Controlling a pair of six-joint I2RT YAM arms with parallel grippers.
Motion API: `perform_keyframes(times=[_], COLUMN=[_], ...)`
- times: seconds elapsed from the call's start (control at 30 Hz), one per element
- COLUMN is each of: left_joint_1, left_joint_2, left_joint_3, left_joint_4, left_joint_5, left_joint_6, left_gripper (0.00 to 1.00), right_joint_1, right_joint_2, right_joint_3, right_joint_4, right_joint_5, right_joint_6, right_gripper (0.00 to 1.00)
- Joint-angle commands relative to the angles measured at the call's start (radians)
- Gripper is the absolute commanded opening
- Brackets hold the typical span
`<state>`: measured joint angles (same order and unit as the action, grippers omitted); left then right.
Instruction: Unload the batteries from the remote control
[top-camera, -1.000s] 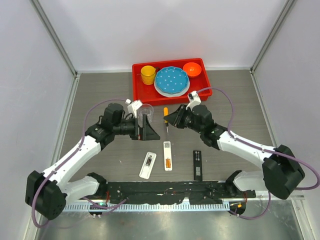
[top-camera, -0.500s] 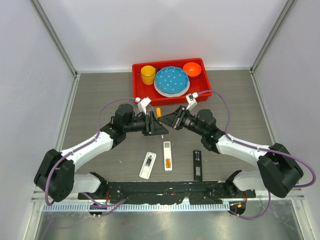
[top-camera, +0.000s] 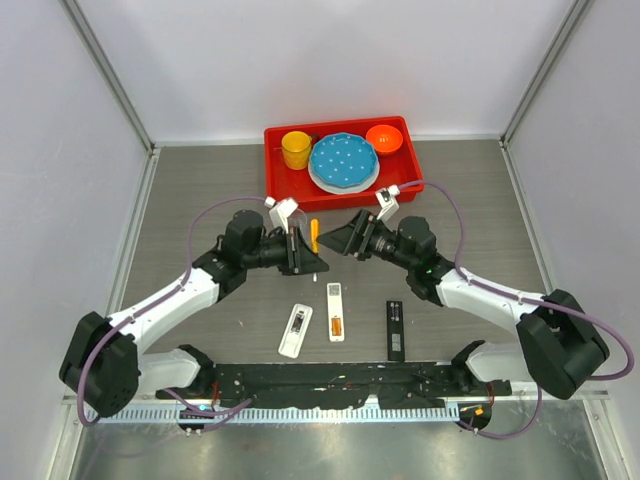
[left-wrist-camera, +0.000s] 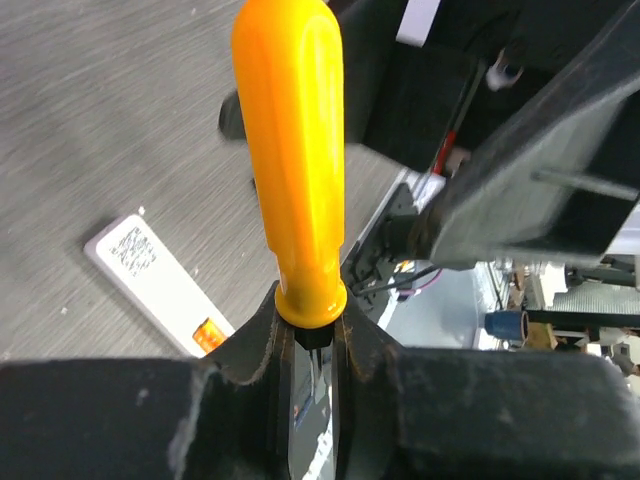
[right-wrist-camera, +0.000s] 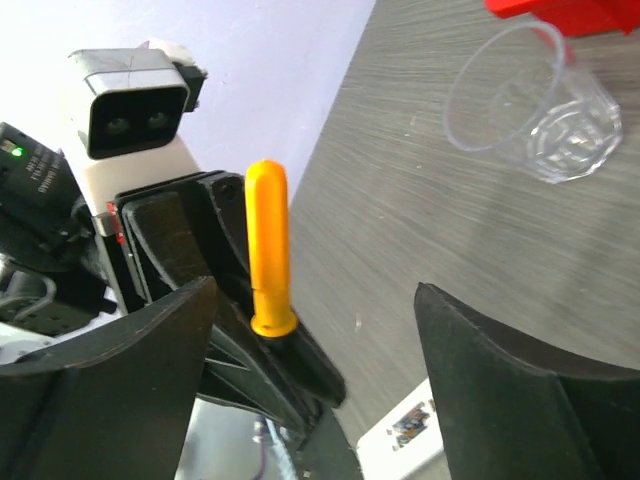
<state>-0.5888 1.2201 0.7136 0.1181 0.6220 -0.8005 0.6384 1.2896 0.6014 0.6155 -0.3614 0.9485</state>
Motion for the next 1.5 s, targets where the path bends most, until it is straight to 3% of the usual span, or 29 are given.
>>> perform_keyframes(times=[0.0, 0.17, 0.3, 0.4, 0.67, 0.83, 0.93, 0.97, 1.07, 1.13, 1.2, 1.3, 1.33, 1.4, 1.43, 1.47], left_joint_1=[0.001, -0.002, -0.003, -0.017, -0.045, -0.055, -0.055, -0.055, -0.055, -0.055, -0.055, -0.055, -0.055, -0.054, -0.054, -0.054], left_joint_2=[-0.065, -0.103, -0.091, -0.088, -0.082, -0.093, -0.093, -0.091, -0.085, -0.080, -0.083, -0.100, -0.108, -0.143, -0.160, -0.189], left_joint_3=[0.035, 0.047, 0.066, 0.069, 0.075, 0.066, 0.061, 0.061, 0.064, 0.070, 0.075, 0.051, 0.034, -0.026, -0.046, -0.066], left_joint_4=[-0.196, -0.313, -0.354, -0.347, -0.337, -0.339, -0.337, -0.337, -0.339, -0.354, -0.376, -0.348, -0.327, -0.252, -0.230, -0.212], left_joint_5=[-0.035, -0.024, -0.001, 0.001, -0.011, -0.013, -0.018, -0.024, -0.028, -0.047, -0.076, -0.077, -0.073, -0.065, -0.067, -0.070], left_joint_6=[0.132, 0.184, 0.210, 0.208, 0.201, 0.202, 0.207, 0.207, 0.213, 0.222, 0.227, 0.228, 0.212, 0.184, 0.167, 0.143], left_gripper=[0.00, 0.00, 0.00, 0.00, 0.00, 0.00, 0.00, 0.00, 0.00, 0.00, 0.06, 0.26, 0.39, 0.54, 0.67, 0.71], right_joint_1=[-0.061, -0.124, -0.125, -0.115, -0.043, -0.029, -0.026, -0.025, -0.025, -0.023, -0.025, -0.025, -0.025, -0.026, -0.025, -0.025], right_joint_2=[-0.042, -0.001, 0.028, 0.065, 0.177, 0.227, 0.238, 0.241, 0.238, 0.220, 0.200, 0.154, 0.137, 0.093, 0.076, 0.041], right_joint_3=[0.054, 0.078, 0.095, 0.089, 0.121, 0.133, 0.135, 0.136, 0.130, 0.126, 0.124, 0.123, 0.123, 0.117, 0.115, 0.110], right_joint_4=[-0.048, 0.013, 0.043, 0.076, 0.110, 0.167, 0.185, 0.187, 0.179, 0.136, 0.068, -0.038, -0.063, -0.138, -0.166, -0.192], right_joint_5=[-0.068, -0.239, -0.306, -0.323, -0.309, -0.317, -0.332, -0.332, -0.330, -0.314, -0.286, -0.226, -0.203, -0.145, -0.119, -0.094], right_joint_6=[-0.054, -0.010, 0.018, 0.050, 0.056, 0.087, 0.104, 0.104, 0.096, 0.073, 0.024, -0.051, -0.068, -0.102, -0.138, -0.155], right_gripper=[0.92, 0.93, 0.86, 0.74, 0.70, 0.56, 0.41, 0.27, 0.01, 0.01, 0.01, 0.01, 0.01, 0.01, 0.01, 0.01])
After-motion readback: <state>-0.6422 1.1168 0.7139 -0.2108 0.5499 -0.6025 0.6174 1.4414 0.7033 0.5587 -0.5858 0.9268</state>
